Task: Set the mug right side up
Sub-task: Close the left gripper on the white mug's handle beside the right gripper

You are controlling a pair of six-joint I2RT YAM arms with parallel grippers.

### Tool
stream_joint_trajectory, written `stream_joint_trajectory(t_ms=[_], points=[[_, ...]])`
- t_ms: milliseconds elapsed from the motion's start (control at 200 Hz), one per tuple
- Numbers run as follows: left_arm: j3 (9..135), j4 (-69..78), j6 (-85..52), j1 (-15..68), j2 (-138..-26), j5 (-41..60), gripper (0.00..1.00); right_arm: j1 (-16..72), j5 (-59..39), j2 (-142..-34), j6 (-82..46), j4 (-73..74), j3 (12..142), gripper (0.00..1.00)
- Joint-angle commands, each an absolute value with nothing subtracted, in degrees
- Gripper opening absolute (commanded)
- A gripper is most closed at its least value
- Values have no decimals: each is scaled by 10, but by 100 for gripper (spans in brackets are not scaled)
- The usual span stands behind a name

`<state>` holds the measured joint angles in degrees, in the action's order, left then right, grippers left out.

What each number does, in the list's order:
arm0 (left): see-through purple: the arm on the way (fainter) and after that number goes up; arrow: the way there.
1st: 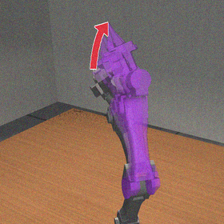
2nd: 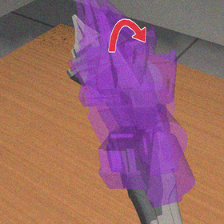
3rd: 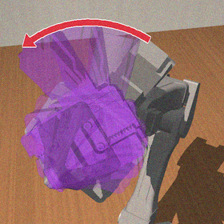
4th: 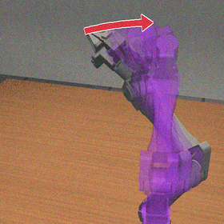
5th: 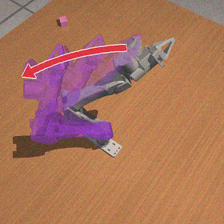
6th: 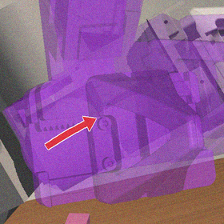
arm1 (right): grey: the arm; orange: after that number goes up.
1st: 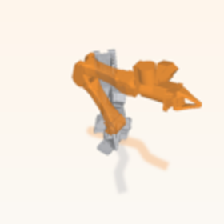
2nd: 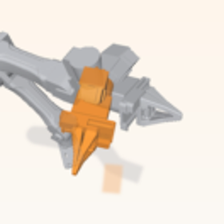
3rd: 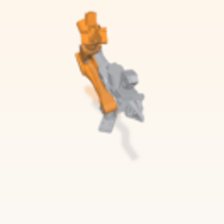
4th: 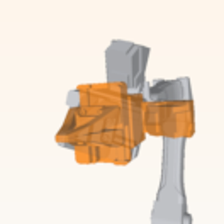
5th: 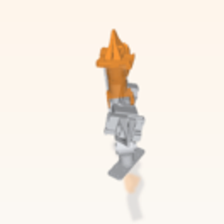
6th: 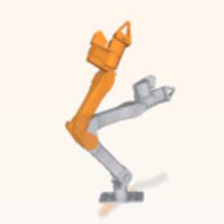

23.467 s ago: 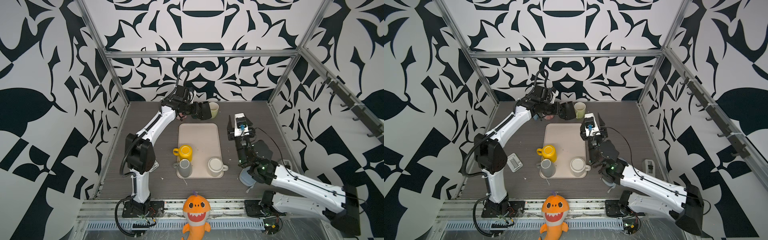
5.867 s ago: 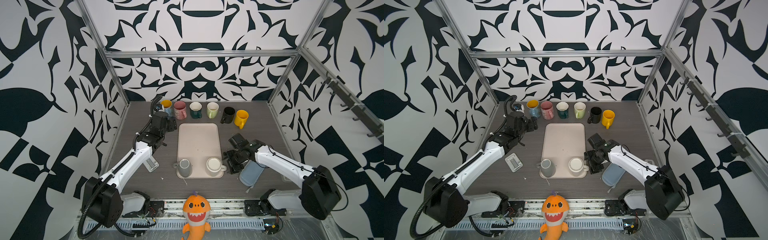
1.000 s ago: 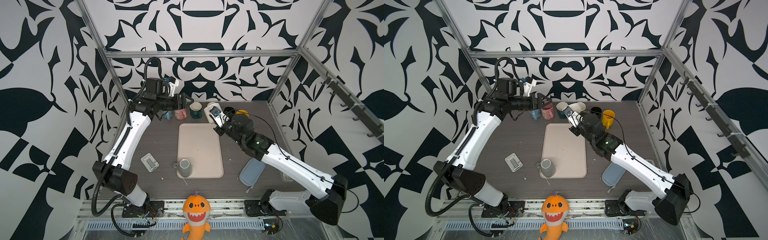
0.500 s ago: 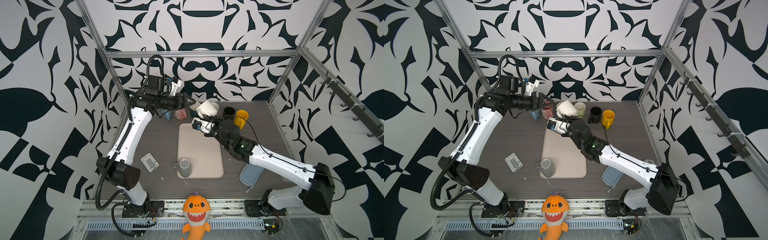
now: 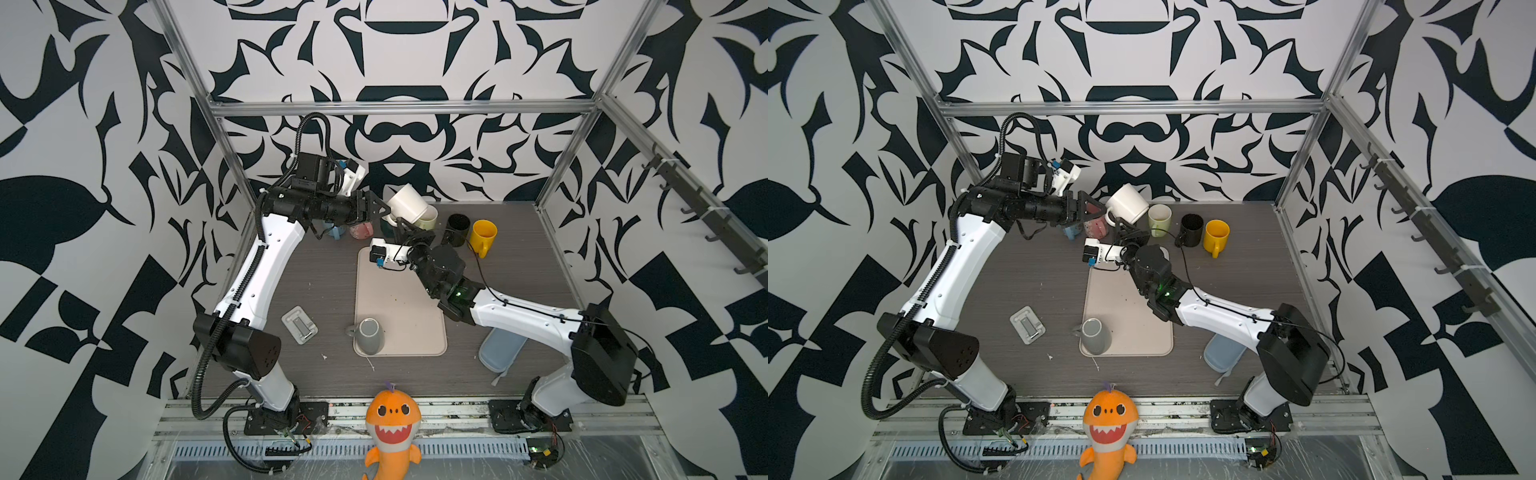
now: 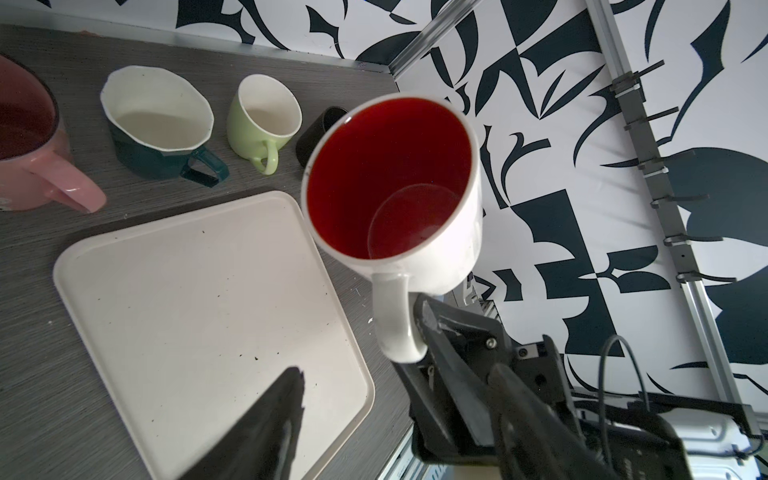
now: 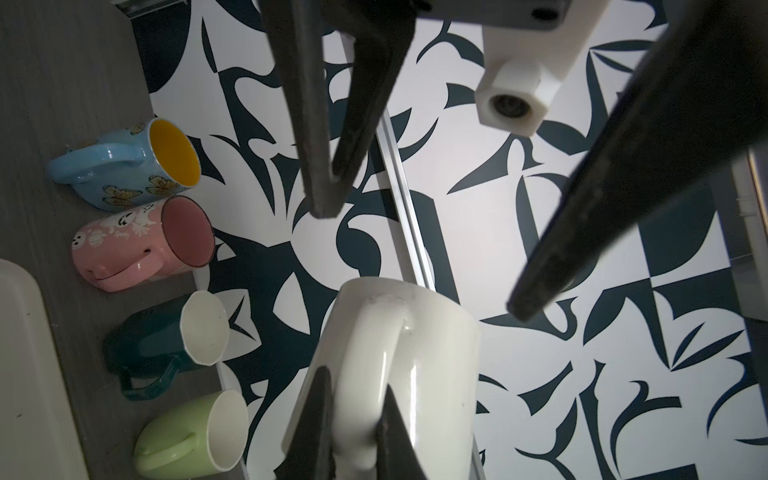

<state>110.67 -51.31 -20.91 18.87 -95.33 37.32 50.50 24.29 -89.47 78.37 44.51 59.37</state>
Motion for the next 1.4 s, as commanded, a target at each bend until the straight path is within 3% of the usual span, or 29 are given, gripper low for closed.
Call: stream_joint_trajectory(t_ms=[0, 530, 890, 1395], points=[[1114, -522, -200, 187, -962, 386, 73, 509, 247, -886, 837, 603, 609, 0], [1102, -499, -226, 187, -983, 392, 64, 518, 239, -903, 838, 634, 618, 0], [1093, -483, -246, 187, -987, 416, 53, 525, 236, -913, 838, 647, 622, 0], [1075, -480, -262, 187, -996, 452, 22, 526, 232, -931, 844, 662, 632, 0]])
